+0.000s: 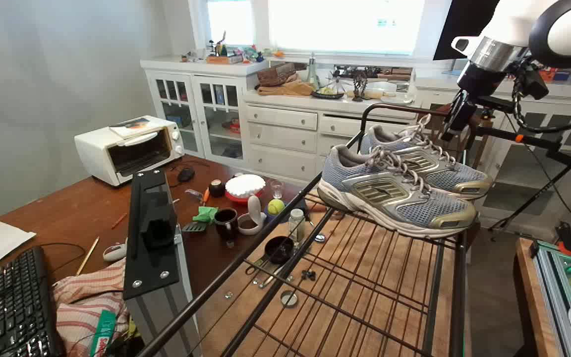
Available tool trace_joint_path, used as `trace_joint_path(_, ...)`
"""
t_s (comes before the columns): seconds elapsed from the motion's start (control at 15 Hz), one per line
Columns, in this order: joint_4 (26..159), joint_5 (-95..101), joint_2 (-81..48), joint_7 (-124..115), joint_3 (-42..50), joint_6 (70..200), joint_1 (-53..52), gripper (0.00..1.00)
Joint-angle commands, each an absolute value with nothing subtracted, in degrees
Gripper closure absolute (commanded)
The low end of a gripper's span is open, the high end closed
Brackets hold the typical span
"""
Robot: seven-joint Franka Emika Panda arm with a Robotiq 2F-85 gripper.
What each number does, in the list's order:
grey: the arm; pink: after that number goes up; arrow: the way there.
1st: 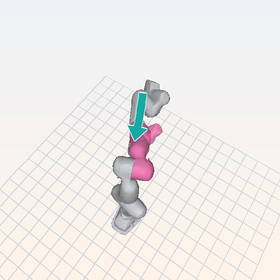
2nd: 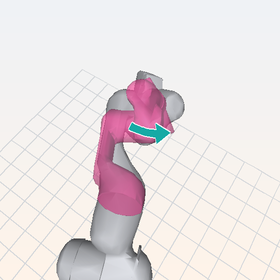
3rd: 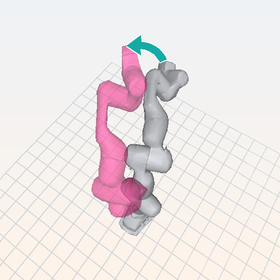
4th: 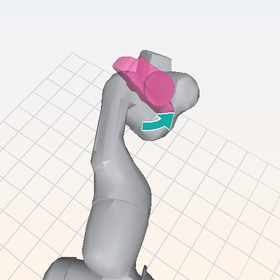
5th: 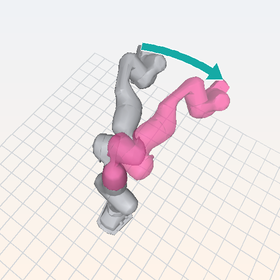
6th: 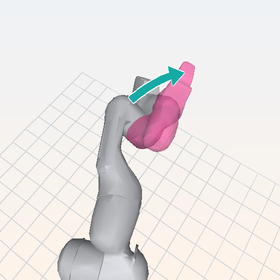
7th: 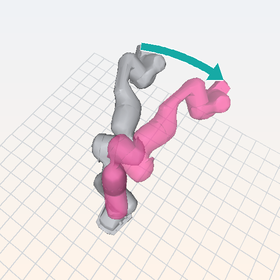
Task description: Move the shoe on the stand
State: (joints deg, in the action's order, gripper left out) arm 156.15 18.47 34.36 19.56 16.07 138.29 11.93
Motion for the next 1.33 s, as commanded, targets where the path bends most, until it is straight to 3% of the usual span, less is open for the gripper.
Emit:
trace_joint_path(0.0, 156.09, 17.90, 34.33, 19.94, 15.44, 138.19, 12.49, 0.00)
trace_joint_path(1.27, 147.00, 3.76, 28.87, 16.89, 14.32, 139.21, 5.15, 0.00)
